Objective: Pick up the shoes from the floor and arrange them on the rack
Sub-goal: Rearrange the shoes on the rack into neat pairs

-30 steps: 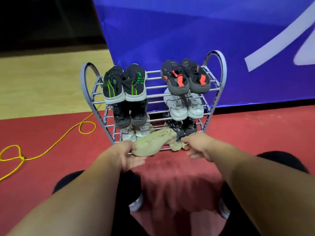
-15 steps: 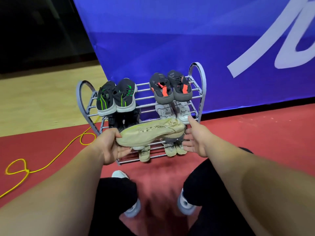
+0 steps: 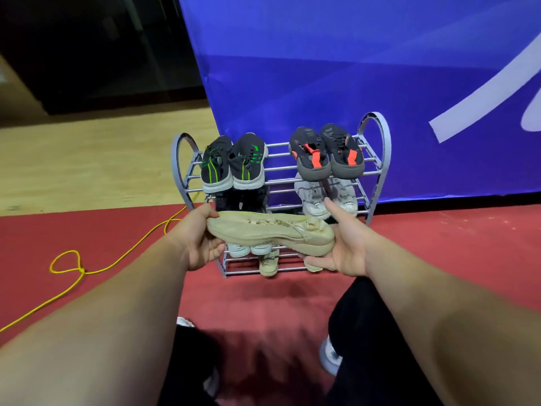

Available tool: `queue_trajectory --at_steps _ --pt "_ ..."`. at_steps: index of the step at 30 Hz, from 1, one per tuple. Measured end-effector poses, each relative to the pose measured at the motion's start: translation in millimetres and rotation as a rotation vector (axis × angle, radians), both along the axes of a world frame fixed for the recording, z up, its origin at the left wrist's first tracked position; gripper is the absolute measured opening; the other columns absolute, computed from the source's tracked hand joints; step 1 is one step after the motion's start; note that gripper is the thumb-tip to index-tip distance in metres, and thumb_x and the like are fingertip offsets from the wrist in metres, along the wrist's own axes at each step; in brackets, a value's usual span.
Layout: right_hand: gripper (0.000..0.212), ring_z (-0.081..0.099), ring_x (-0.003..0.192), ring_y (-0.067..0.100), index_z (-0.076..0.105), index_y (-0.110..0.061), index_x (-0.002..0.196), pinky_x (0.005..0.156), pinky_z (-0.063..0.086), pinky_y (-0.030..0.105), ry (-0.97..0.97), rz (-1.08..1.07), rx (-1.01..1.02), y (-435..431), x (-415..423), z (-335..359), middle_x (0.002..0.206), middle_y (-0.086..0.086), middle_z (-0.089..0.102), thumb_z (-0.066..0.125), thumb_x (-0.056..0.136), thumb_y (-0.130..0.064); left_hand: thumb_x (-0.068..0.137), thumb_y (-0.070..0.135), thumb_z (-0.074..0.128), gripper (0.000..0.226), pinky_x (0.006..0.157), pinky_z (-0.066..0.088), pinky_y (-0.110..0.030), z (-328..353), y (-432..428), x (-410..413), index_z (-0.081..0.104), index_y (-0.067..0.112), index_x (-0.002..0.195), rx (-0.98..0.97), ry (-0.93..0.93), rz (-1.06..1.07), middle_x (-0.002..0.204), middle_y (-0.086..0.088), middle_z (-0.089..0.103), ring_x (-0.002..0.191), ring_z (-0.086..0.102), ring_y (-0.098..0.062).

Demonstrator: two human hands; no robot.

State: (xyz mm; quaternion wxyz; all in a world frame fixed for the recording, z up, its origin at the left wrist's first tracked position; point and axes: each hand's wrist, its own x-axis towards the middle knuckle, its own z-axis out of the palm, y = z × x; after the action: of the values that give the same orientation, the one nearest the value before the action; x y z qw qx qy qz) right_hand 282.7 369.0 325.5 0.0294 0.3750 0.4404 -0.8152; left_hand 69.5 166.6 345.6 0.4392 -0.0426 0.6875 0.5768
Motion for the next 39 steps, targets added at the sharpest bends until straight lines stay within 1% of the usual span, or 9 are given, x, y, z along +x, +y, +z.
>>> queue_trajectory --at_steps 3,9,14,19,22,25,31,35,39 --pt "0.072 0.077 0.091 0.024 0.073 -0.018 0.122 0.067 0.061 0.031 -0.092 0.109 0.048 -9.8 -19.2 -9.0 0.115 0.007 0.077 0.043 0.092 -0.077 0.09 0.031 0.055 0.014 0.056 0.047 -0.024 -25.8 -10.1 -13.7 0.055 0.02 0.081 -0.08 -0.02 0.087 0.048 0.005 0.055 0.037 0.051 -0.007" --pt "0.034 0.075 0.074 0.015 0.074 -0.021 0.109 0.063 0.057 0.026 -0.285 0.272 0.124 -20.1 -60.2 -43.2 0.093 -0.001 0.078 0.064 0.092 -0.049 0.095 0.021 0.057 0.013 0.057 0.054 -0.029 -89.9 -24.4 -34.2 0.056 0.015 0.083 -0.103 -0.138 0.182 0.047 0.002 0.06 0.05 0.06 -0.011" --pt "0.027 0.072 0.064 0.017 0.076 -0.011 0.099 0.054 0.058 0.025 -0.417 0.392 0.142 -24.3 -89.4 -79.5 0.082 0.008 0.077 0.068 0.088 -0.035 0.094 0.027 0.056 0.02 0.064 0.052 -0.036 -153.0 -21.3 -49.4 0.048 0.012 0.085 -0.207 -0.209 0.173 0.087 -0.009 0.049 0.077 0.056 -0.026" --pt "0.021 0.068 0.05 0.016 0.071 -0.009 0.089 0.048 0.056 0.024 -0.591 0.311 0.182 -21.0 -104.7 -132.4 0.065 0.008 0.072 0.06 0.091 -0.027 0.097 0.024 0.049 0.012 0.057 0.039 -0.031 -211.2 -0.1 -64.3 0.045 0.016 0.09 -0.257 -0.279 0.118 0.07 -0.003 0.033 0.059 0.034 -0.019" --pt "0.028 0.064 0.052 0.017 0.072 -0.01 0.081 0.05 0.056 0.024 -0.604 0.228 0.17 -14.1 -108.8 -157.5 0.061 0.007 0.069 0.054 0.096 -0.026 0.101 0.027 0.046 0.013 0.076 0.051 -0.034 -237.5 19.2 -67.2 0.049 0.016 0.095 -0.24 -0.322 0.103 0.077 -0.002 0.045 0.067 0.047 -0.019" --pt "0.039 0.044 0.052 0.016 0.068 -0.011 0.066 0.056 0.045 0.027 -0.573 0.112 0.124 -3.6 -116.7 -183.3 0.057 0.007 0.057 0.048 0.098 -0.021 0.102 0.028 0.046 0.019 0.098 0.05 -0.039 -268.7 40.7 -68.5 0.054 0.014 0.112 -0.263 -0.321 0.097 0.103 -0.005 0.063 0.087 0.061 -0.021" --pt "0.03 0.061 0.05 0.016 0.071 -0.012 0.1 0.05 0.058 0.028 -0.621 -0.089 0.088 15.4 -130.5 -250.8 0.062 0.006 0.069 0.059 0.098 -0.039 0.102 0.026 0.043 0.024 0.1 0.052 -0.042 -330.9 80.8 -63.2 0.057 0.013 0.116 -0.329 -0.359 0.045 0.112 -0.007 0.062 0.09 0.062 -0.022" --pt "0.026 0.064 0.057 0.017 0.074 -0.013 0.095 0.053 0.055 0.03 -0.557 -0.218 0.063 25.9 -125.4 -288.2 0.062 0.003 0.071 0.065 0.093 -0.038 0.102 0.022 0.045 0.023 0.091 0.056 -0.042 -366.0 107.0 -67.9 0.06 0.011 0.115 -0.343 -0.386 0.055 0.105 -0.008 0.064 0.092 0.064 -0.024" --pt "0.048 0.059 0.049 0.021 0.074 -0.005 0.11 0.045 0.046 0.028 -0.455 -0.379 0.025 37.8 -111.5 -314.9 0.073 0.01 0.068 0.066 0.075 -0.037 0.099 0.023 0.054 0.011 0.073 0.053 -0.034 -387.9 132.6 -74.1 0.059 0.016 0.094 -0.34 -0.4 0.088 0.09 -0.004 0.061 0.078 0.059 -0.018"
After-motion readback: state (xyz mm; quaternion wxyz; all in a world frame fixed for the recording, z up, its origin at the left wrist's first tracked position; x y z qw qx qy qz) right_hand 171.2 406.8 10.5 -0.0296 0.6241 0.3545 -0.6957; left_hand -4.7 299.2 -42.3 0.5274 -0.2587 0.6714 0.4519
